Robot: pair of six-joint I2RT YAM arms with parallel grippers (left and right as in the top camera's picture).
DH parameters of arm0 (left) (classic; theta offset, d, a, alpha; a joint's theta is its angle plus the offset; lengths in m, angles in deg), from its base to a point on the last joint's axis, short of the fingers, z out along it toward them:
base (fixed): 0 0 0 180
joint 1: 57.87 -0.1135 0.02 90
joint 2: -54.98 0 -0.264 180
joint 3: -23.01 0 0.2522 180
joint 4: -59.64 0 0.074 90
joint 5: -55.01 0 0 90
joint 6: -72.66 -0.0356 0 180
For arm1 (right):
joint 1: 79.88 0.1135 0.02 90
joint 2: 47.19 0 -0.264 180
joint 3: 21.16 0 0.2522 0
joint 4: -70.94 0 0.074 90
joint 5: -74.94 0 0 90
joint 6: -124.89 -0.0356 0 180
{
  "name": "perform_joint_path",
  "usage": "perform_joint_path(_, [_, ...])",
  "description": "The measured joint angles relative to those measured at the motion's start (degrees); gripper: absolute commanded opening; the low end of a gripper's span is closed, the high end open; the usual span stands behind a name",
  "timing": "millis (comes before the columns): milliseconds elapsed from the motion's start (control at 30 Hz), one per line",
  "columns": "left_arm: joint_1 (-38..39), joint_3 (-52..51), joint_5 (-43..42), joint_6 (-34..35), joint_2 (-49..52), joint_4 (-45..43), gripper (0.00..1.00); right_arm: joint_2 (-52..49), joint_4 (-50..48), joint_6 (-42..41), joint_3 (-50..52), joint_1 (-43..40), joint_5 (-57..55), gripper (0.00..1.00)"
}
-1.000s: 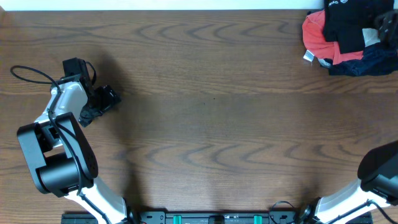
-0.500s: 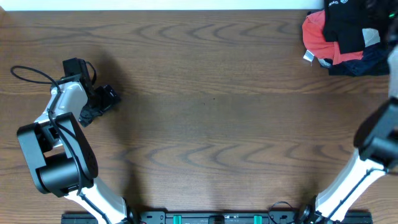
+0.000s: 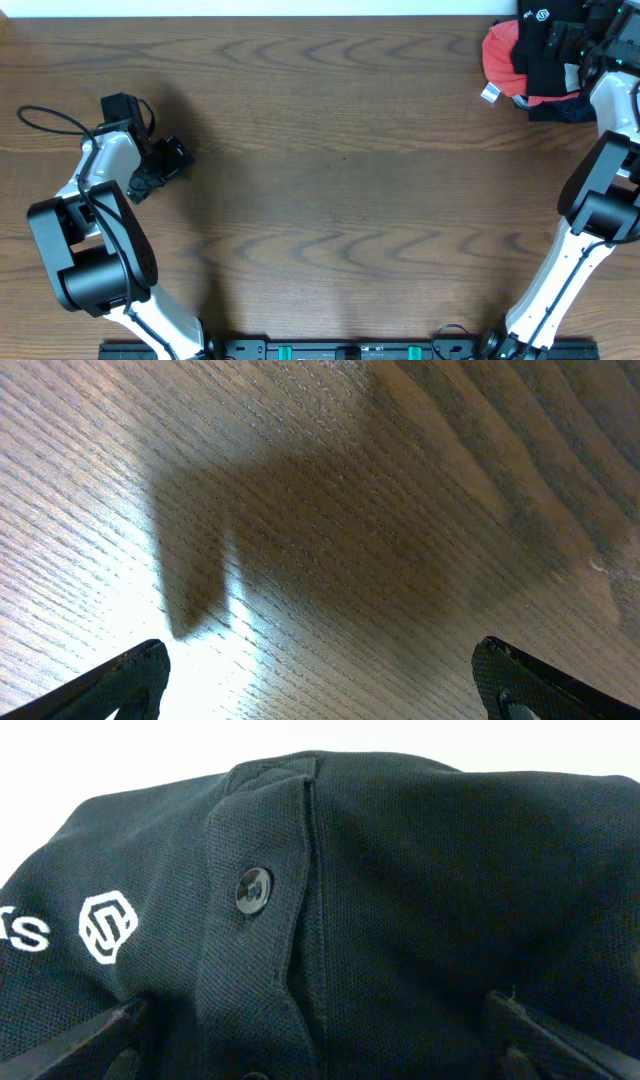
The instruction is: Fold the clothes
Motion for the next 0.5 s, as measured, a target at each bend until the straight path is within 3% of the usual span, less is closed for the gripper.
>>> perform_joint_path(267, [0.0, 0.0, 0.0, 0.0, 0.0, 0.0, 0.98, 2.62, 15.58, -0.48, -9.2, -1.09, -0.9, 0.99])
perform_joint_path(500, [0.0, 0.0, 0.0, 0.0, 0.0, -0.04, 0.98, 16.98, 29.4, -0.52, -14.16, -1.53, -1.73, 0.99])
